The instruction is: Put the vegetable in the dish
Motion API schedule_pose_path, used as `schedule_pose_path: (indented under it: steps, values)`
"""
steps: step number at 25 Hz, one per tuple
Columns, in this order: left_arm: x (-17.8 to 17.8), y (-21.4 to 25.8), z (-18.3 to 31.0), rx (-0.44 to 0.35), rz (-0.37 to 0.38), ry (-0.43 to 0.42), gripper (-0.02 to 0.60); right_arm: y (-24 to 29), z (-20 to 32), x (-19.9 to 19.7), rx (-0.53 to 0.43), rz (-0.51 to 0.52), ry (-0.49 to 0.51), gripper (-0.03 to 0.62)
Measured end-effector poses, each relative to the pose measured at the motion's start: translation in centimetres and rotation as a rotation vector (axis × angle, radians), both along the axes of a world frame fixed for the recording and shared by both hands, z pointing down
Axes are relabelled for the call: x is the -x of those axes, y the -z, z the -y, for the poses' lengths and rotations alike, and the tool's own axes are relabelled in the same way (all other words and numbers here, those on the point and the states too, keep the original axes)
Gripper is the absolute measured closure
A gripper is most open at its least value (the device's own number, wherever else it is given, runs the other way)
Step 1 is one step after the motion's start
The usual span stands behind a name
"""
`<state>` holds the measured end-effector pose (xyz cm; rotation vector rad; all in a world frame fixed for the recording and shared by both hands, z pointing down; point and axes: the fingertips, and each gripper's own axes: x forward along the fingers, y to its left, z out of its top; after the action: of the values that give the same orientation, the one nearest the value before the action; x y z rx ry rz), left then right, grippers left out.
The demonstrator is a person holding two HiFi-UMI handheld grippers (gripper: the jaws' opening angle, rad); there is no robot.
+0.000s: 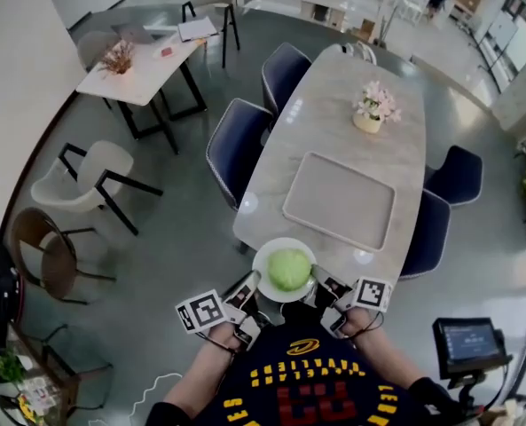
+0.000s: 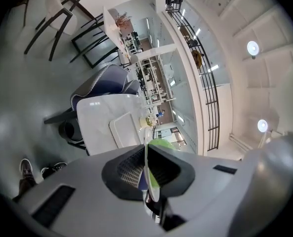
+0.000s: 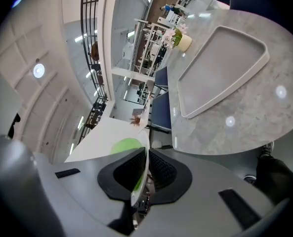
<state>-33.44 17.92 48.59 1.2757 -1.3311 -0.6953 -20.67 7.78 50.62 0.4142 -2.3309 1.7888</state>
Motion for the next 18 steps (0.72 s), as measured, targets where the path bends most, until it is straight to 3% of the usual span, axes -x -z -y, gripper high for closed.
schedule_pose_path:
  steps: [2,4,5,9,14,18]
  values:
    - [0.2,0.6,2.0,-0.014,-0.007,-0.008,0.563,1.1,1.8,0.9,-0.022,0.066,0.007,0.572]
    - [-0.6,2.3,5.1,-0.090,-0.078,-0.011,0.563,2.1,3.7,1.3,-0.044,0.124,0.017,0.572]
    - [-0.9,2.5,6.4,-0.091,-0.084,-0.019,0.563,2.1,4.6,1.0,-0.035,0.126,0.007,0.572]
    - [-1.2,0.9,10.0,0.030,0.022,-0.080,0.563,1.7,8.5,-0.6,-0.027,0.135,-0.038,0.572]
    - [-3.9,-0.5,15.0,0.066,0.061,-0.160,0.563,0.8,12.9,-3.5,-0.026,0.132,-0.085,0.572]
    - [-5.6,-1.1,18.8,0.061,0.078,-0.235,0.562,-0.5,15.0,-5.5,0.043,0.088,-0.157,0.572]
